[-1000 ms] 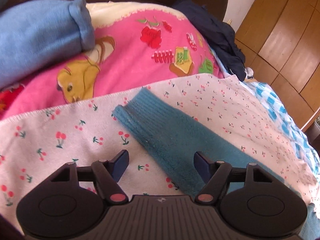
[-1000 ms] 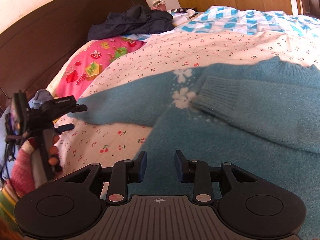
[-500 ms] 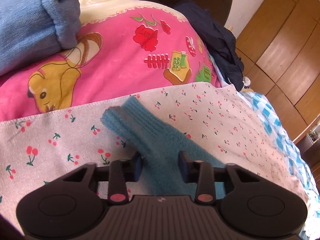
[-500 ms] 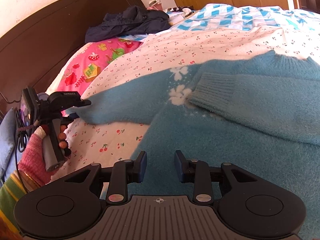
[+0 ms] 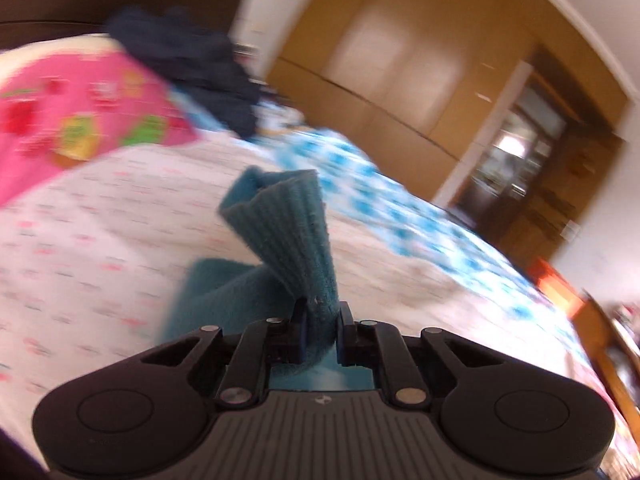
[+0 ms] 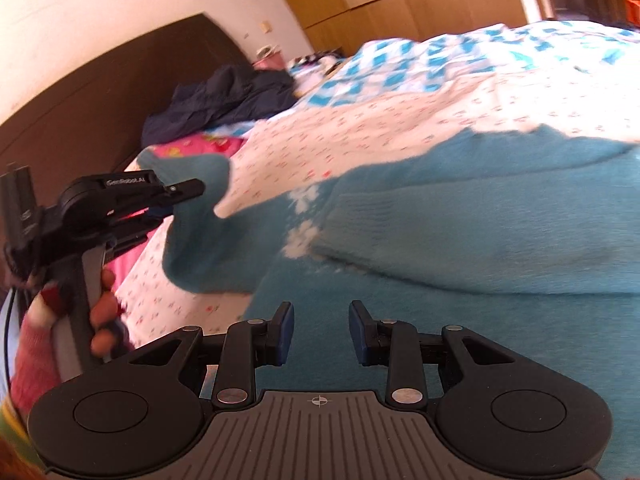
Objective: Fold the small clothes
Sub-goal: 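Grasp the other sleeve cuff with the left gripper and lift it, then fold the held sleeve across the sweater body with the left gripper, release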
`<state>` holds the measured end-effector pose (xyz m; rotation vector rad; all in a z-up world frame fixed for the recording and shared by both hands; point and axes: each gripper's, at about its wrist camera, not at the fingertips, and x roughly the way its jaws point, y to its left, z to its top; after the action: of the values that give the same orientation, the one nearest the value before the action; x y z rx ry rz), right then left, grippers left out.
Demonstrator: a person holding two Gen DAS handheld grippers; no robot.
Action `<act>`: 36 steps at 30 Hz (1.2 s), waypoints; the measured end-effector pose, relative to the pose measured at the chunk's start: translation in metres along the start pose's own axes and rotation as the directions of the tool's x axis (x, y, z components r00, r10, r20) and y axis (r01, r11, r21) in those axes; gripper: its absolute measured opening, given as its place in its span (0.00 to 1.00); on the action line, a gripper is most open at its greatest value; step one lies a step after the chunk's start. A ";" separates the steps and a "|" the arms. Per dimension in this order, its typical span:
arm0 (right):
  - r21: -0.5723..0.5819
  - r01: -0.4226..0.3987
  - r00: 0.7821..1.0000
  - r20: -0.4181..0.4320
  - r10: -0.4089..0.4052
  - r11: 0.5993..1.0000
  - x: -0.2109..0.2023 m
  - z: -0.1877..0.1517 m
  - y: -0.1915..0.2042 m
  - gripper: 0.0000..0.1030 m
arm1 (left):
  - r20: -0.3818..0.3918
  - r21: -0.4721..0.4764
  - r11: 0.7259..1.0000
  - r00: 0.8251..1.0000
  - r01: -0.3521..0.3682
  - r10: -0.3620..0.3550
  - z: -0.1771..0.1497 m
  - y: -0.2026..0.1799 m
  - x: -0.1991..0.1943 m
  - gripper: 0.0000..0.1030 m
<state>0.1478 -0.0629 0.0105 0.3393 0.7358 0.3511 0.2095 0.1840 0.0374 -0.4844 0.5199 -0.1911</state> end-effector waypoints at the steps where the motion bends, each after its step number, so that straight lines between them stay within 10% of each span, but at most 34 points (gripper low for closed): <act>1: 0.016 0.014 1.000 0.012 -0.014 1.000 -0.006 0.001 -0.007 0.30 | -0.027 0.029 0.998 0.999 0.047 -0.047 -0.010 -0.019 0.003 0.18; 9: 0.222 0.091 0.995 0.020 -0.098 0.971 -0.034 0.007 -0.076 0.47 | -0.282 0.252 0.964 0.959 0.085 -0.011 -0.099 -0.085 0.028 0.25; 19: 0.477 -0.123 0.992 0.024 0.128 0.870 -0.007 0.015 -0.099 0.61 | -0.242 0.254 0.965 0.970 0.067 -0.003 -0.100 -0.074 0.006 0.34; 32: 0.666 -0.150 0.982 0.012 0.190 0.730 0.032 0.013 -0.093 0.64 | -0.266 0.249 0.956 0.960 0.153 -0.084 -0.101 -0.072 0.005 0.35; 36: 0.616 -0.042 0.990 -0.080 0.116 0.787 0.046 0.021 -0.085 0.19 | -0.271 0.264 0.953 0.960 0.150 -0.076 -0.102 -0.073 0.006 0.35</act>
<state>0.2107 -0.1222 -0.0372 0.9817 0.9435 0.1999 0.1575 0.0788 -0.0071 -0.2090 0.7081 -0.4379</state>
